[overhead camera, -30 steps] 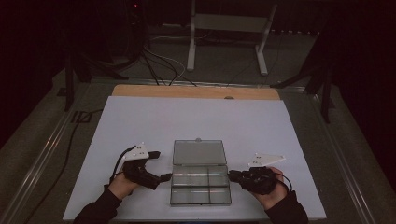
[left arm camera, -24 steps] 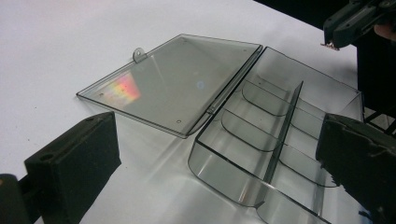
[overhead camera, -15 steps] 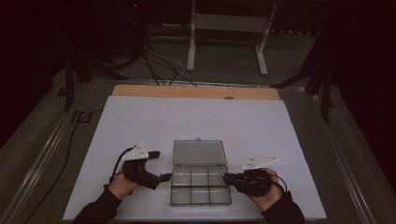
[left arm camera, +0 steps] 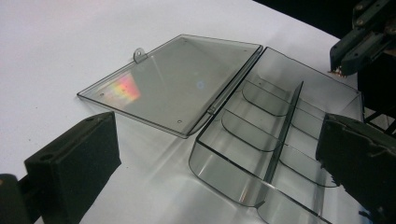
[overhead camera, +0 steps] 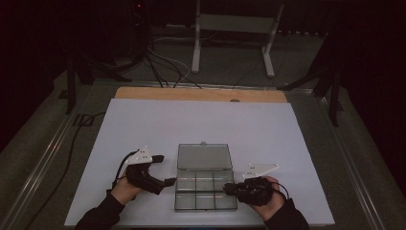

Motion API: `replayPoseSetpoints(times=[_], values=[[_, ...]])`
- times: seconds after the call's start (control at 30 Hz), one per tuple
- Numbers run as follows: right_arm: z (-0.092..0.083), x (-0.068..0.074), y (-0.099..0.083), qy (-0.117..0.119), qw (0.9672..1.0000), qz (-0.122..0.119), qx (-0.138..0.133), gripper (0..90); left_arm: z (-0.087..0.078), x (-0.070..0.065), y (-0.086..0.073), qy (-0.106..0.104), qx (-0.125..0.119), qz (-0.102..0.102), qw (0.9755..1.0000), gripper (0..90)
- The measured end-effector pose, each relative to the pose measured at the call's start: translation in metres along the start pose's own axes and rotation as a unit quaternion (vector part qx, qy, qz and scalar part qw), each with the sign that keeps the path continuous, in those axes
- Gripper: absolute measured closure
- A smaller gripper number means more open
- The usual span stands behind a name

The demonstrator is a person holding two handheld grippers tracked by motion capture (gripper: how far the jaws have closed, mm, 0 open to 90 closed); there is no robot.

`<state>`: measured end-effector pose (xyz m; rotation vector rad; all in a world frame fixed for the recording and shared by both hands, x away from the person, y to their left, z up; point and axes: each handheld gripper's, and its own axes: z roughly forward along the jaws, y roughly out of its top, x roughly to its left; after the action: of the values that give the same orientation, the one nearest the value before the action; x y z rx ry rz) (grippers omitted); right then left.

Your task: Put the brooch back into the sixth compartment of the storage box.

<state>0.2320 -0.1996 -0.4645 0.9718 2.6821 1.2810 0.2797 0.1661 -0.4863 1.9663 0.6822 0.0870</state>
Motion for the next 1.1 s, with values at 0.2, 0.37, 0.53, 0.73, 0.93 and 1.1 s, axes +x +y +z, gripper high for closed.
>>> replayPoseSetpoints(times=[0.2,0.37,0.53,0.73,0.93,1.1], values=[[0.004,0.003,-0.002,0.009,0.9999,-0.003,0.005,81.2,0.0,0.0,0.0,0.0,0.001,0.0,1.0,1.4],[0.007,0.004,-0.003,0.015,0.9999,-0.003,0.007,81.2,0.0,0.0,0.0,0.0,0.0,0.0,1.0,1.4],[0.008,0.003,-0.004,0.02,0.9998,-0.003,0.005,81.1,0.0,0.0,0.0,0.0,0.0,0.0,1.0,1.4],[0.011,0.003,-0.007,0.027,0.9996,-0.001,0.007,81.0,0.0,0.0,0.0,0.0,0.002,0.001,1.0,1.4],[0.012,0.002,-0.009,0.033,0.9994,0.002,0.006,80.9,0.0,0.0,0.0,0.0,0.001,0.001,1.0,1.4],[0.012,0.0,-0.012,0.037,0.9993,0.008,0.0,80.7,0.0,0.0,0.0,0.0,0.002,0.002,1.0,1.4]])
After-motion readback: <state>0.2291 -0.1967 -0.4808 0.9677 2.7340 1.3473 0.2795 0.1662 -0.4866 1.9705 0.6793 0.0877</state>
